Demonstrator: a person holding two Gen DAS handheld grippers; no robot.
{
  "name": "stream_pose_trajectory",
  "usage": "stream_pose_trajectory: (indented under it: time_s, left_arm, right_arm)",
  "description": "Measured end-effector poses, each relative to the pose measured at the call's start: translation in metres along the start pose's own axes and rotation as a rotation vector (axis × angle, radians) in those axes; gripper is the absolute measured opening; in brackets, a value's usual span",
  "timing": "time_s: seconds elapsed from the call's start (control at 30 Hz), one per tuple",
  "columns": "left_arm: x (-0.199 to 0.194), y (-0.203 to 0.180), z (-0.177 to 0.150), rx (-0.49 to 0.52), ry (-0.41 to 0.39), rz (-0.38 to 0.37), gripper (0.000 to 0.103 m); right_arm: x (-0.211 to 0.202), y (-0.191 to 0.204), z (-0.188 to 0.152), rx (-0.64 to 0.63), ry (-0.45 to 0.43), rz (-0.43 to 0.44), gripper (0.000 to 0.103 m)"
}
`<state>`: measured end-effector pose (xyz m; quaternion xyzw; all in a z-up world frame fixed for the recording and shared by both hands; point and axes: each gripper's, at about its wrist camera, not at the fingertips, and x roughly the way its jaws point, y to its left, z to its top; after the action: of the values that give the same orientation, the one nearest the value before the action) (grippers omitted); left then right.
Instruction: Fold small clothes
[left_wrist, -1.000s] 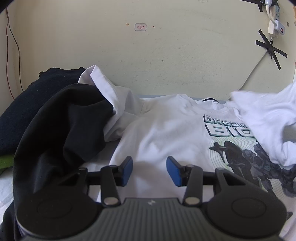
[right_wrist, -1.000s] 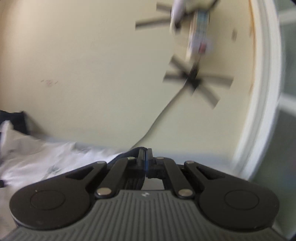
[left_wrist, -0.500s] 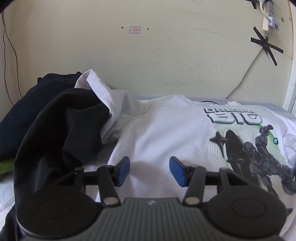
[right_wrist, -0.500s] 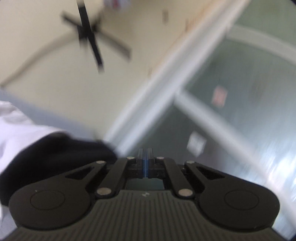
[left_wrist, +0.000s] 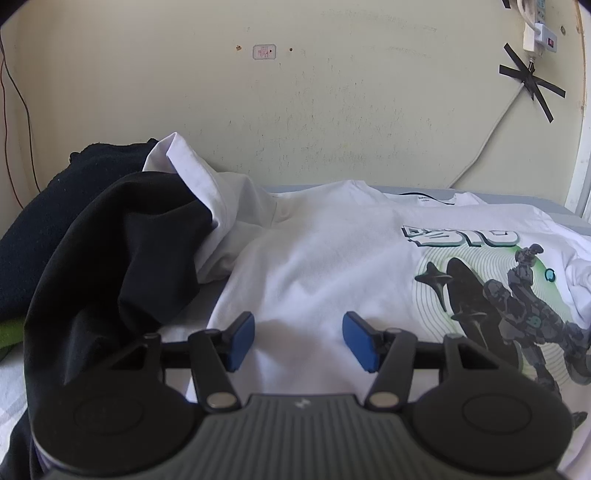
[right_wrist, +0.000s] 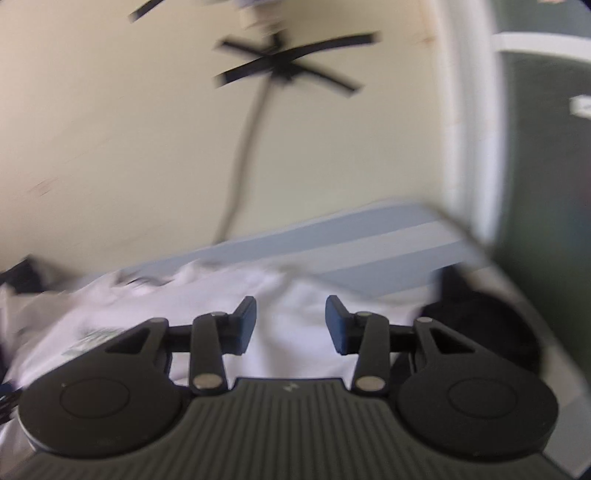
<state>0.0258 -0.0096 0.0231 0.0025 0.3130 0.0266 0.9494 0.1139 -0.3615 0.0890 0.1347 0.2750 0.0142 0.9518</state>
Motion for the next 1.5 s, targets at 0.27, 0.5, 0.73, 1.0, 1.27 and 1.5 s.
stream_pose_trajectory:
  time_s: [0.27, 0.5, 0.73, 1.0, 1.27, 1.5]
  left_arm:
    - [0.000, -0.004, 0.000, 0.012, -0.001, -0.002, 0.057]
    - [0.000, -0.005, 0.000, 0.034, 0.004, -0.016, 0.058]
    - [-0.014, -0.016, -0.011, 0.144, 0.005, -0.054, 0.068]
    - [-0.064, 0.000, -0.032, 0.182, -0.002, -0.075, 0.072]
    - [-0.122, 0.045, -0.063, 0.122, 0.039, -0.099, 0.074]
    - [-0.118, 0.047, -0.052, 0.037, 0.006, -0.157, 0.074]
  right_arm:
    - [-0.033, 0.075, -0.081, -0.063, 0.135, 0.284, 0.072]
    - [-0.056, 0.069, -0.123, -0.139, 0.152, 0.099, 0.007]
    - [-0.132, 0.007, -0.134, 0.093, 0.178, 0.042, 0.006]
    - [-0.151, 0.025, -0.151, -0.023, 0.159, 0.084, 0.062]
    - [-0.138, 0.044, -0.182, -0.273, 0.218, 0.119, 0.062]
    - [-0.141, 0.052, -0.172, -0.302, 0.317, 0.092, 0.009]
